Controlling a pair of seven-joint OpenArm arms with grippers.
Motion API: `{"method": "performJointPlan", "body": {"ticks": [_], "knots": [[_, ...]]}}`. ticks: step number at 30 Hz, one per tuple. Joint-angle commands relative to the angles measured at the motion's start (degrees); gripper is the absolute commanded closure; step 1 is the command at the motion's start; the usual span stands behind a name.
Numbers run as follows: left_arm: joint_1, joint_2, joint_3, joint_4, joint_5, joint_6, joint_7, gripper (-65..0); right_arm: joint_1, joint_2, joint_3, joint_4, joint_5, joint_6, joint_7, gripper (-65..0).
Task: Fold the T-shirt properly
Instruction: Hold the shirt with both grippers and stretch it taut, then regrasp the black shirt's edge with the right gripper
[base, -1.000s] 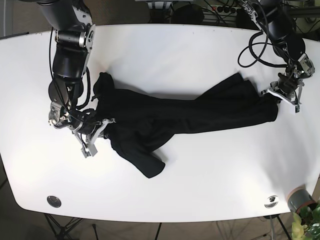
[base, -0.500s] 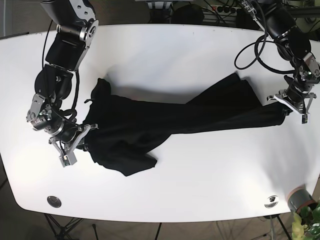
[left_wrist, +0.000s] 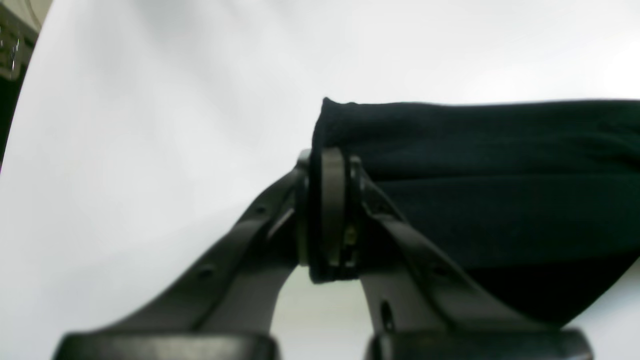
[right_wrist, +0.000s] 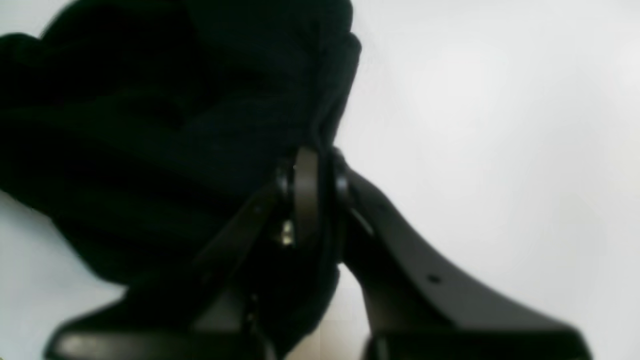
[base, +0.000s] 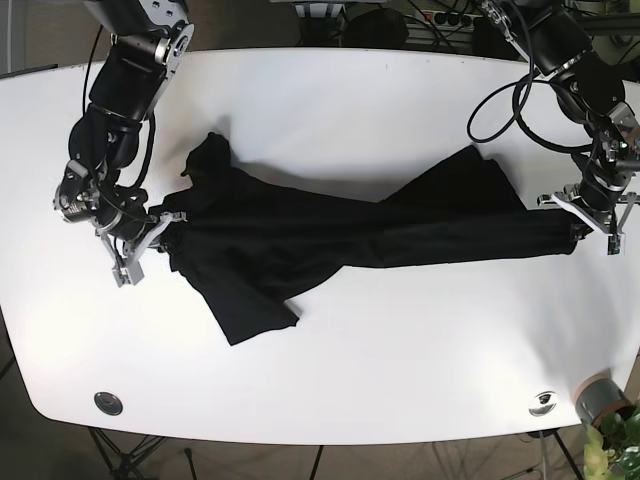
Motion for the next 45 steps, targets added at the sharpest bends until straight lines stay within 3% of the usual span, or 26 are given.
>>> {"method": "performJointPlan", "body": {"ticks": [1, 6, 8, 10, 26, 28, 30, 34, 45], "knots": [[-0.79, -1.03, -1.42, 0.80, -0.07, 0.14, -1.54, 0.0, 0.86, 0.89, 0.36, 1.23, 0.51, 0.07, 1.24, -12.7], [-0.70, -1.03, -2.38, 0.62, 0.28, 0.14, -1.54, 0.0, -2.74, 0.98, 0.54, 5.01, 6.66, 0.07, 1.24, -42.3], [-0.70, -1.03, -2.47, 0.53, 0.28, 0.14, -1.54, 0.0, -4.77, 1.07, 0.45, 8.52, 10.00, 0.07, 1.24, -50.3], [-0.70, -1.03, -2.47, -0.44, 0.28, 0.14, -1.54, 0.0, -6.35, 1.07, 0.10, 12.04, 12.55, -0.37, 1.24, -53.7], [-0.79, -1.03, -2.38, -3.69, 0.28, 0.14, -1.71, 0.0, -6.00, 0.89, -2.01, 18.10, 13.26, -0.63, -0.61, -53.7], [-0.79, -1.03, -2.47, -4.13, 0.28, 0.14, -1.71, 0.0, -4.68, 0.98, -1.92, 16.96, 12.82, -2.21, -0.61, -53.7], [-0.79, -1.03, -2.47, -5.09, 0.28, 0.14, -1.71, 0.0, -3.18, 0.98, -1.92, 14.15, 11.58, -5.20, -0.52, -53.7], [-0.88, -1.21, -2.56, -6.41, 0.28, 0.14, -1.80, 0.0, 1.21, 0.98, -1.92, 7.38, 8.77, -7.58, -0.17, -53.7], [-0.88, -1.21, -2.56, -6.76, 0.28, 0.14, -1.80, 0.0, 11.32, 0.54, -2.45, -9.41, -0.81, -7.14, 8.27, -53.7]]}}
